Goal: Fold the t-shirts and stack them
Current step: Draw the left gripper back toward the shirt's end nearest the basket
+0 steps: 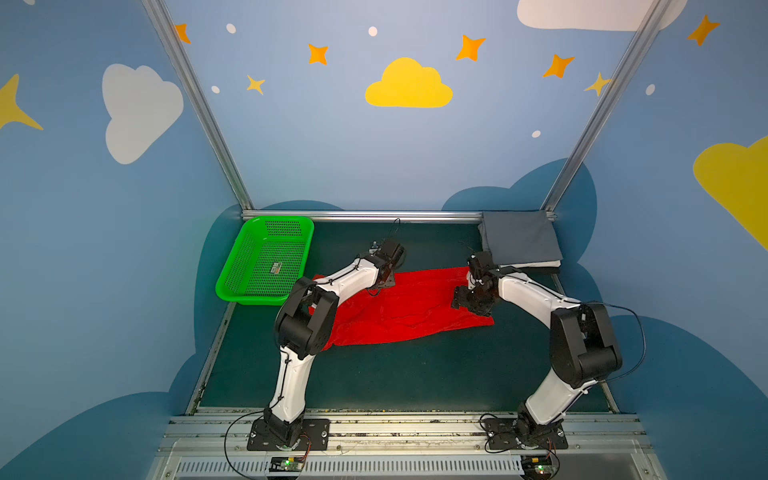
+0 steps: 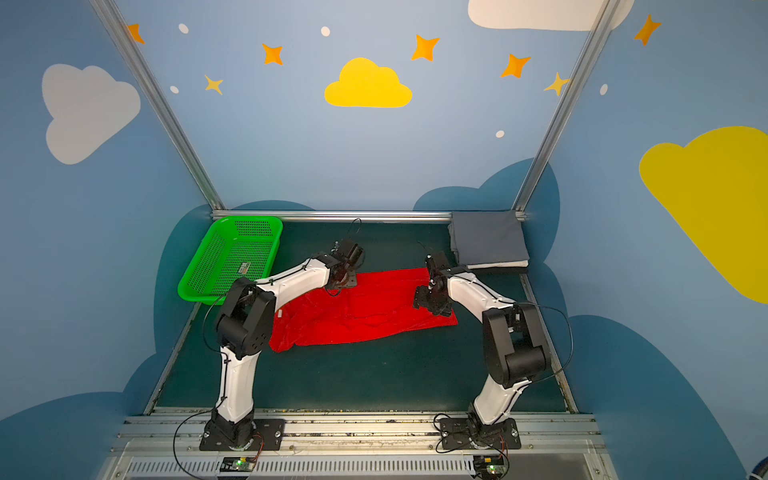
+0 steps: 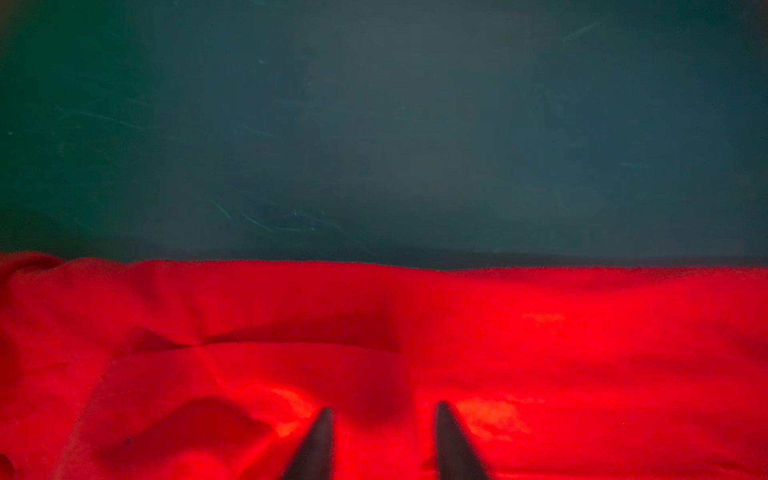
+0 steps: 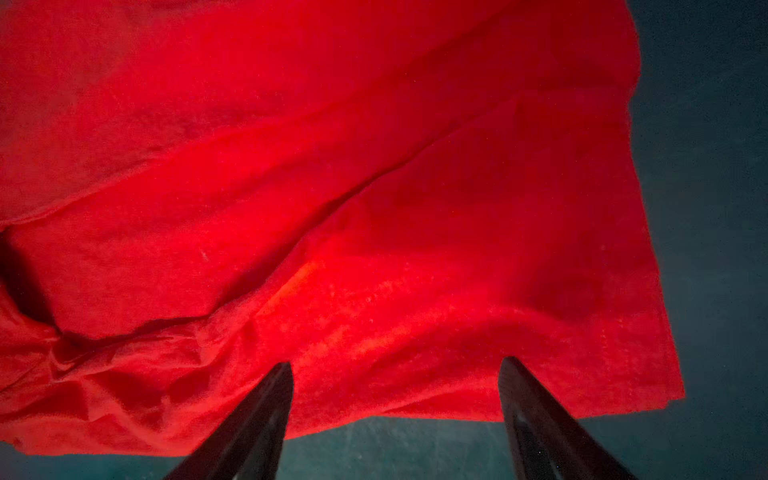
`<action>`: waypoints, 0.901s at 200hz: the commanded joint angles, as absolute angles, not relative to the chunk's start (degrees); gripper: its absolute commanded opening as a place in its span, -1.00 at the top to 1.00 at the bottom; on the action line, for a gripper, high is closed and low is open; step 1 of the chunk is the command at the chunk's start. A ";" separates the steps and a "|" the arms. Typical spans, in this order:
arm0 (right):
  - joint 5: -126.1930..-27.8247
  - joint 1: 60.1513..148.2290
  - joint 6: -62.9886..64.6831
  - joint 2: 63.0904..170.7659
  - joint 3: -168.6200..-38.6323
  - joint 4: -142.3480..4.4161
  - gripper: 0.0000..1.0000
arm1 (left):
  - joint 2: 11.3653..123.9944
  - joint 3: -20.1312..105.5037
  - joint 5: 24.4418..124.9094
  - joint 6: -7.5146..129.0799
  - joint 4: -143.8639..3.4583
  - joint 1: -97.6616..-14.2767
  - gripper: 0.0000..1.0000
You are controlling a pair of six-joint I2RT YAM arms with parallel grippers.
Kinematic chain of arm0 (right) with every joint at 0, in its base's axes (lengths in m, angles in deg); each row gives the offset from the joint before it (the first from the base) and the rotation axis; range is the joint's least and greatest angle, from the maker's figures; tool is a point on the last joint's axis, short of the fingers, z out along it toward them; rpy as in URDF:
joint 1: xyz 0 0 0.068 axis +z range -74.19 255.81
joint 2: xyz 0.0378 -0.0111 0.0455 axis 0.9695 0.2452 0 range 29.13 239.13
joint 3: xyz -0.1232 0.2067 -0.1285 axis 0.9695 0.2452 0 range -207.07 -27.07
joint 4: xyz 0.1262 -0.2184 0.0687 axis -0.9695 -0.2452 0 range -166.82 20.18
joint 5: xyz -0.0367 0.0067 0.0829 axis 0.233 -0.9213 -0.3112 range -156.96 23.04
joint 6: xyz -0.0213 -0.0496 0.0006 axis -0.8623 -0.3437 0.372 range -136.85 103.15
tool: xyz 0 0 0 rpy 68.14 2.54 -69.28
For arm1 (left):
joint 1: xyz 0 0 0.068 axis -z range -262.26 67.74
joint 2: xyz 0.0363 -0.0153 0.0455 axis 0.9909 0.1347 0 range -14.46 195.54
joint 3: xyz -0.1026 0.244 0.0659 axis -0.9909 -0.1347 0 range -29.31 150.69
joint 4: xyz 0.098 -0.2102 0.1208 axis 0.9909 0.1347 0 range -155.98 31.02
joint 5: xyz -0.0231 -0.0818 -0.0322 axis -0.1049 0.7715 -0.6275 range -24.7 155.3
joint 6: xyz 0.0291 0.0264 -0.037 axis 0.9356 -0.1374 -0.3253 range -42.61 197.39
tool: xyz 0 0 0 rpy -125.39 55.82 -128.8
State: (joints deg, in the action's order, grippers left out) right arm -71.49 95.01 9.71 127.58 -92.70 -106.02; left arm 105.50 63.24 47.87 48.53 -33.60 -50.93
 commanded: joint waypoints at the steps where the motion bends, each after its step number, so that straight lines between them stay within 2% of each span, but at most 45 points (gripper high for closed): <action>1: -72.40 94.97 9.61 128.33 -92.63 -106.37 -0.52 | 102.29 62.28 42.38 49.35 -31.49 -51.28 -0.53; 14: -72.49 95.01 9.58 128.44 -92.68 -106.29 -0.53 | 98.79 59.03 40.24 49.35 -32.71 -51.54 -0.80; 30: -72.92 95.01 9.49 128.69 -93.01 -106.47 -0.53 | 93.96 54.11 39.26 48.91 -33.92 -52.57 -0.97; 81: -73.28 95.08 9.35 129.07 -93.63 -106.62 -0.54 | 79.35 36.24 41.85 44.43 -36.81 -58.22 -1.00; 122: -73.64 95.62 9.58 129.23 -94.09 -106.63 -0.55 | 72.02 25.47 50.76 40.89 -40.60 -62.47 -1.00; 154: -73.28 96.11 9.51 129.14 -94.57 -107.11 -0.55 | 65.02 17.89 53.04 37.65 -39.71 -63.03 -0.83; 180: -73.29 96.30 9.47 129.72 -94.83 -107.32 -0.55 | 58.71 11.90 56.60 34.44 -39.61 -63.07 -0.41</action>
